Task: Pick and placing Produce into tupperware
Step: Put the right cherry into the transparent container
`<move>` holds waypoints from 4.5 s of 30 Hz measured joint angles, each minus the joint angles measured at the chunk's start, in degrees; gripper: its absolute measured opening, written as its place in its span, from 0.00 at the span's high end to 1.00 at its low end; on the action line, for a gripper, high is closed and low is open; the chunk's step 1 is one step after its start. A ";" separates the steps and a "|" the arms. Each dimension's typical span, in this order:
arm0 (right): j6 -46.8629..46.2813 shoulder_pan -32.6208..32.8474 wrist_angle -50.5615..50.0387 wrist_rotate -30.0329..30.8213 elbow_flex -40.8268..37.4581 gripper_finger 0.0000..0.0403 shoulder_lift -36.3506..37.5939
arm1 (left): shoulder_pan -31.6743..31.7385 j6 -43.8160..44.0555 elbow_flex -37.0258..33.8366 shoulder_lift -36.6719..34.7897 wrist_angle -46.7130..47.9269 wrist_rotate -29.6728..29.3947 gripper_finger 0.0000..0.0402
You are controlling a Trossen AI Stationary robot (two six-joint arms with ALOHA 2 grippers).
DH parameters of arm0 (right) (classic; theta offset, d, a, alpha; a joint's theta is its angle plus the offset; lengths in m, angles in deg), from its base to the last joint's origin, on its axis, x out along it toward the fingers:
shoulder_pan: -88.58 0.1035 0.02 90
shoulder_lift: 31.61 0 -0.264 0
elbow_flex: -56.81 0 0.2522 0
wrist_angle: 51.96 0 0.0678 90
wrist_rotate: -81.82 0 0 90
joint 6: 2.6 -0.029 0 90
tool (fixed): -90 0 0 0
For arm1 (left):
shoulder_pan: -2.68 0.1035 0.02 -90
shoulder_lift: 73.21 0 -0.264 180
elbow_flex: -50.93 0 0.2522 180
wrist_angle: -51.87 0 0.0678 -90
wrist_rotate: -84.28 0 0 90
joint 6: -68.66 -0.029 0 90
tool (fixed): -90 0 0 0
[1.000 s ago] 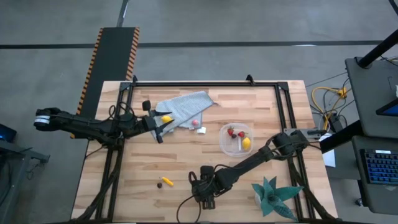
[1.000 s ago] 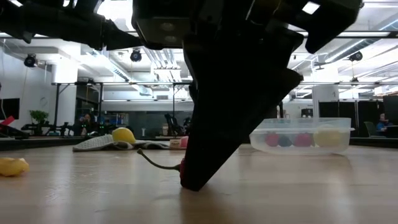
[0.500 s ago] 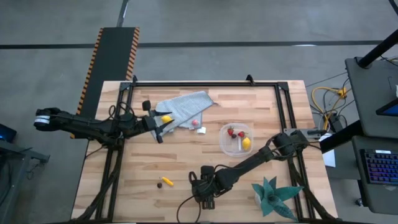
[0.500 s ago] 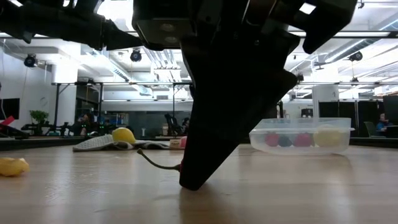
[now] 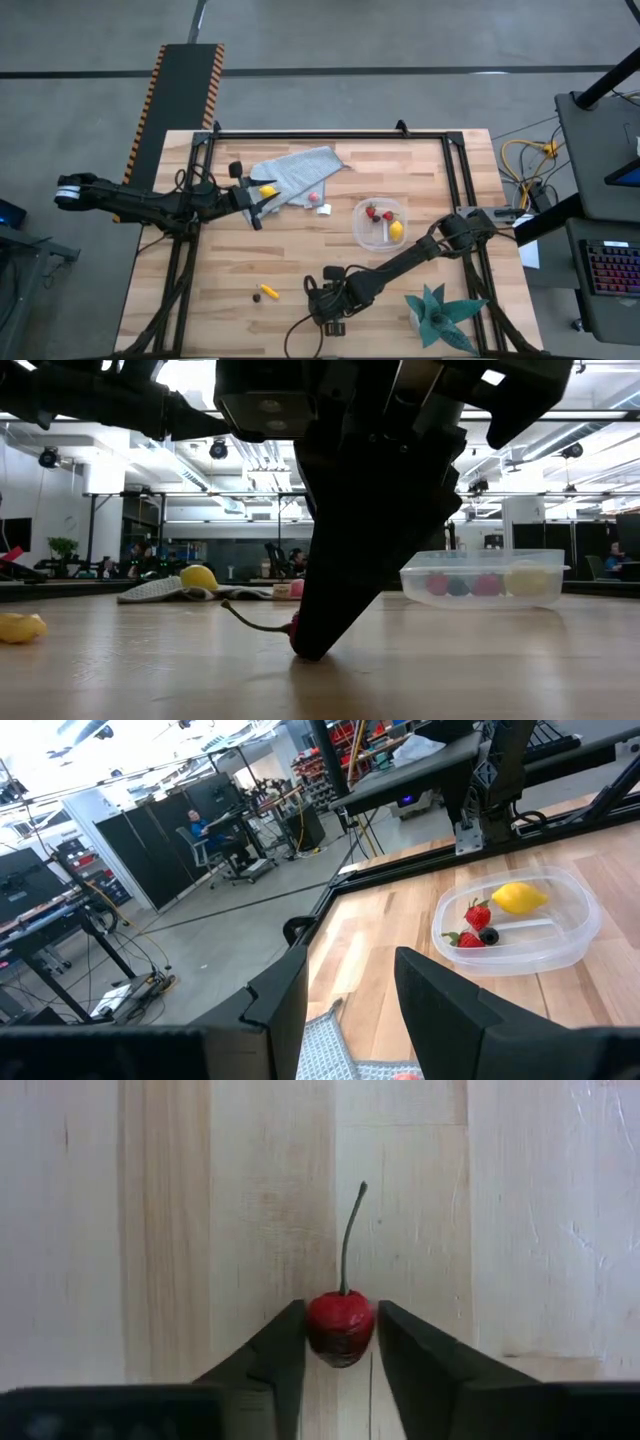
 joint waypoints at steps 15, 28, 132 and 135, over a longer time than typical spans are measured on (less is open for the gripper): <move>0.03 0.11 0.19 -1.90 0.00 0.95 0.00 | -0.01 0.00 0.00 -0.01 -0.01 0.00 0.66; 1.51 0.05 -3.51 -0.04 -0.11 0.95 2.30 | 0.00 0.00 0.00 -0.01 0.00 0.00 0.66; 17.70 -34.90 11.08 1.68 -61.59 0.88 52.92 | -0.01 0.00 0.02 0.01 -0.03 -0.01 0.66; 17.61 -34.90 11.07 1.68 -61.59 0.84 52.92 | 0.00 -0.01 0.02 0.01 -0.03 0.00 0.66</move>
